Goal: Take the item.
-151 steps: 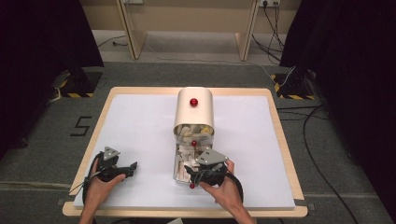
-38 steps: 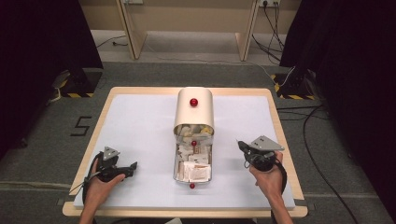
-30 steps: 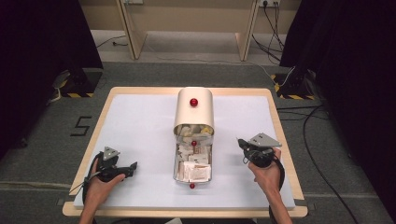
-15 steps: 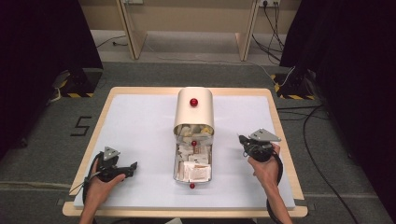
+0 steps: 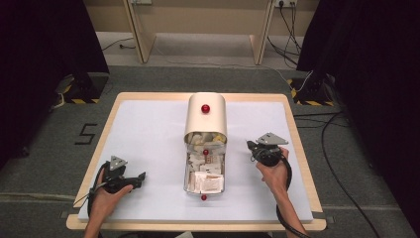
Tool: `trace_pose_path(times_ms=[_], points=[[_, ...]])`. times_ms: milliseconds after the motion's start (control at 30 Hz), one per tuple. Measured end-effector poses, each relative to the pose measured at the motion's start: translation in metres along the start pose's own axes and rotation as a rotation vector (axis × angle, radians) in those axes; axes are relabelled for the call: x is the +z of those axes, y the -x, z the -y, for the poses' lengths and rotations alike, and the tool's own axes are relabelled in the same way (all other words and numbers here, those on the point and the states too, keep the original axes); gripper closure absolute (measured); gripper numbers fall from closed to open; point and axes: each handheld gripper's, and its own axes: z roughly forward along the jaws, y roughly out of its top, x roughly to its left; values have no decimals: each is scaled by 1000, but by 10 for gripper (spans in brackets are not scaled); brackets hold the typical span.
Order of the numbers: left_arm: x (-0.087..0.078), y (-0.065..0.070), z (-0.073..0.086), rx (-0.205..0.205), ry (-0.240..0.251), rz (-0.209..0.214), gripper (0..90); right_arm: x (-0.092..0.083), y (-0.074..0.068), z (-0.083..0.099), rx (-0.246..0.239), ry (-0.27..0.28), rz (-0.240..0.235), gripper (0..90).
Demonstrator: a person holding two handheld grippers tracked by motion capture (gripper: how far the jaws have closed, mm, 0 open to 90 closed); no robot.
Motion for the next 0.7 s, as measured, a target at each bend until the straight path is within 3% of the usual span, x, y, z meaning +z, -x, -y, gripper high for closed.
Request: trace_pose_path(times_ms=[700], points=[[0,0,0,0,0,1,90,14,7,9,8,-36,18,900]])
